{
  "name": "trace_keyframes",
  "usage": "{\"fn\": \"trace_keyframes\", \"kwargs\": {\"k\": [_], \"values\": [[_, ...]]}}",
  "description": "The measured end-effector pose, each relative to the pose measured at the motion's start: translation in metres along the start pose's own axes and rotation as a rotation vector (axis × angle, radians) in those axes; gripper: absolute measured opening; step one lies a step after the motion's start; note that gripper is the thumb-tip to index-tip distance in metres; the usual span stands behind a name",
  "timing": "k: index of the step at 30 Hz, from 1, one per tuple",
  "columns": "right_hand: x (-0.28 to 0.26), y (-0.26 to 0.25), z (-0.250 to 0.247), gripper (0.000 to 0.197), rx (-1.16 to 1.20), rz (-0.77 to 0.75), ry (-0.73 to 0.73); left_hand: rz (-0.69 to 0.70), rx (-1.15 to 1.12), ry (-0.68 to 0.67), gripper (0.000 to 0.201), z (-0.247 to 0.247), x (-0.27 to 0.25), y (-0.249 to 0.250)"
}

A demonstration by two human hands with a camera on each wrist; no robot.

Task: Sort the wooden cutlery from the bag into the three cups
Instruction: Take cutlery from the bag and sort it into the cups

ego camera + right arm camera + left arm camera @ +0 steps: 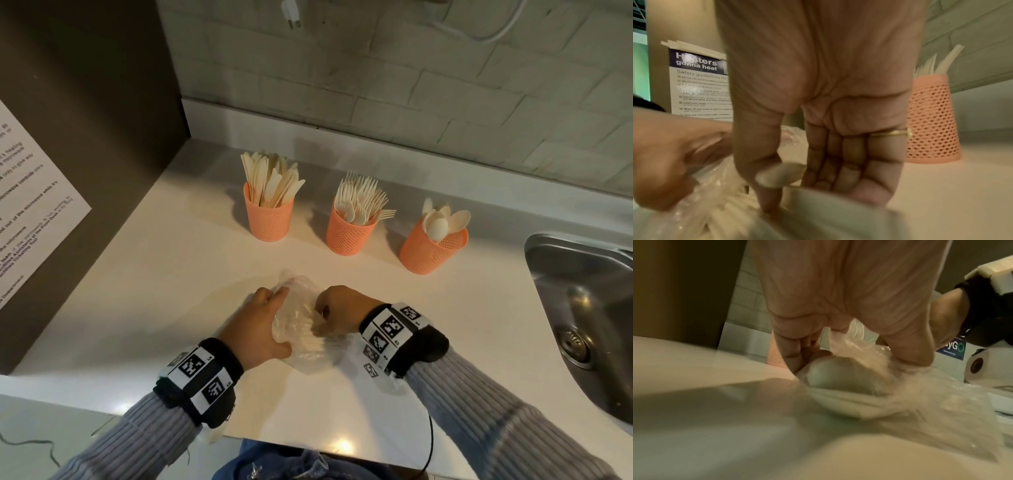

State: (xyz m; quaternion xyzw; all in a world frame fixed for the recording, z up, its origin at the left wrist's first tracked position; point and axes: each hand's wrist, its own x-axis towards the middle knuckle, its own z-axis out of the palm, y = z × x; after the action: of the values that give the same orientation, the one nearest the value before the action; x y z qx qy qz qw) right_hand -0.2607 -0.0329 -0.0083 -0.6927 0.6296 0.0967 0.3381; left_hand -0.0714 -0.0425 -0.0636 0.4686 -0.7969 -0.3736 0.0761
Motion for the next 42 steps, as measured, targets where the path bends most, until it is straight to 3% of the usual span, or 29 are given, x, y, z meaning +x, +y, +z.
{"fn": "trace_keyframes", "kwargs": {"k": [7, 14, 24, 27, 31, 34, 42], "values": [[0.003, 0.004, 0.001, 0.032, 0.065, -0.024, -0.112, 0.02, 0.042, 0.014, 0.104, -0.003, 0.003, 0.005], [0.005, 0.005, -0.007, 0.047, 0.202, -0.018, -0.262, 0.014, 0.016, 0.037, 0.099, -0.004, 0.003, 0.007], [0.012, 0.009, 0.0, 0.047, 0.404, 0.041, -0.273, 0.025, -0.008, 0.033, 0.099, -0.001, 0.005, 0.007], [0.013, 0.012, 0.0, 0.048, 0.423, 0.019, -0.356, 0.042, -0.013, 0.02, 0.102, 0.002, 0.005, 0.007], [0.013, 0.013, -0.001, 0.034, 0.452, -0.008, -0.332, 0.015, -0.027, 0.057, 0.104, 0.007, 0.006, 0.012], [0.013, 0.018, -0.003, 0.008, 0.481, -0.018, -0.335, 0.015, -0.01, 0.073, 0.106, 0.011, 0.007, 0.011], [0.013, 0.016, 0.002, 0.022, 0.536, -0.001, -0.336, 0.011, 0.007, 0.088, 0.093, 0.013, 0.01, 0.009]]}}
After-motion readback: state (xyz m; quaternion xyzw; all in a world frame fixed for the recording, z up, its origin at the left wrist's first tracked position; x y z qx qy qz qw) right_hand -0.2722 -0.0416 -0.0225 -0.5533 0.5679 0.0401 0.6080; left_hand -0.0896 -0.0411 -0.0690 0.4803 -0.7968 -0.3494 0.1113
